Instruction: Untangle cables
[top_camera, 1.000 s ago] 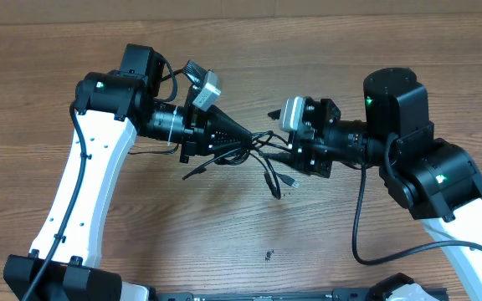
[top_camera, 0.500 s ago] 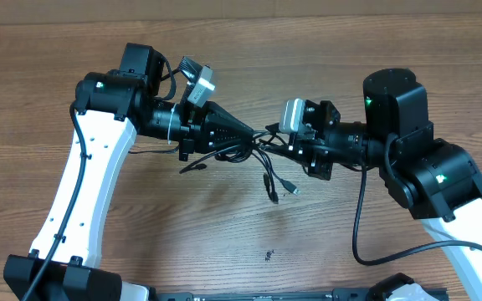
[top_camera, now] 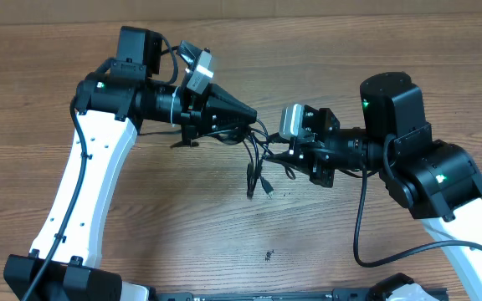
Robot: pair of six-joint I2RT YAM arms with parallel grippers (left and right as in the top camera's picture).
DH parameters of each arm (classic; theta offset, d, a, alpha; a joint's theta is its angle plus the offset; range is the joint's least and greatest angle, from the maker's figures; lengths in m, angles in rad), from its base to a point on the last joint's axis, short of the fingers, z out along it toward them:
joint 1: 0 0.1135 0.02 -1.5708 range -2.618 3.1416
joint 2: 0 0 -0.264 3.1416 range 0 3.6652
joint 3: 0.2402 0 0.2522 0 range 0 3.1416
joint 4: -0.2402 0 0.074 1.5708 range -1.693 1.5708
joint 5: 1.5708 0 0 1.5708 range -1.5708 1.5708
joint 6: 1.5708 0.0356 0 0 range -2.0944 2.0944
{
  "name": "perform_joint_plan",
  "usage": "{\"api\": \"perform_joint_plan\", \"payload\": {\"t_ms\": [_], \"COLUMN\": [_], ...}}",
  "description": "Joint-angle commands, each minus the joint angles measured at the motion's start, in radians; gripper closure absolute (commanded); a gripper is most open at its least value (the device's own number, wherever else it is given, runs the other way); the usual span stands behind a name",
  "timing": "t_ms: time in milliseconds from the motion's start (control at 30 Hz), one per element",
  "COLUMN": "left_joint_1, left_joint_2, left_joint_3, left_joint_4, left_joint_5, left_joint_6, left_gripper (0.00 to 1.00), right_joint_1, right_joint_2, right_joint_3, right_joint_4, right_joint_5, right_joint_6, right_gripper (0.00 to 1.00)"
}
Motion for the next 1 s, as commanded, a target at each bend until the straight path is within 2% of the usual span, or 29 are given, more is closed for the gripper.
{"api": "perform_joint_plan", "payload": {"t_ms": [0, 167, 467, 633, 767, 967], "left_joint_1": [0.007, 0.007, 0.008, 0.024, 0.028, 0.028], "left_joint_2": [-0.021, -0.021, -0.021, -0.021, -0.021, -0.021], "left_joint_3": [0.017, 0.017, 0.017, 0.017, 0.017, 0.017], "left_joint_4": [0.045, 0.09, 0.119, 0.249, 0.303, 0.288], "left_joint_5": [0.036, 0.036, 0.036, 0.036, 0.036, 0.034], "left_joint_6": [-0.124, -0.178, -0.193, -0.307, -0.395, -0.401], "left_gripper": [0.96, 0.96, 0.96, 0.96, 0.96, 0.96], "right_joint_1": [-0.001, -0.001, -0.001, -0.001, -0.001, -0.002], "right_joint_2": [-0.004, 0.006, 0.051, 0.051, 0.051, 0.044], "right_joint_3": [0.002, 0.002, 0.002, 0.002, 0.003, 0.003], "right_joint_4": [-0.01, -0.031, -0.037, -0.059, -0.059, -0.002], "right_joint_5": [-0.062, -0.098, -0.137, -0.134, -0.016, 0.149], "right_joint_6": [0.001, 0.001, 0.001, 0.001, 0.005, 0.077], "right_gripper": [0.74, 0.75, 0.77, 0.77, 0.78, 0.78]}}
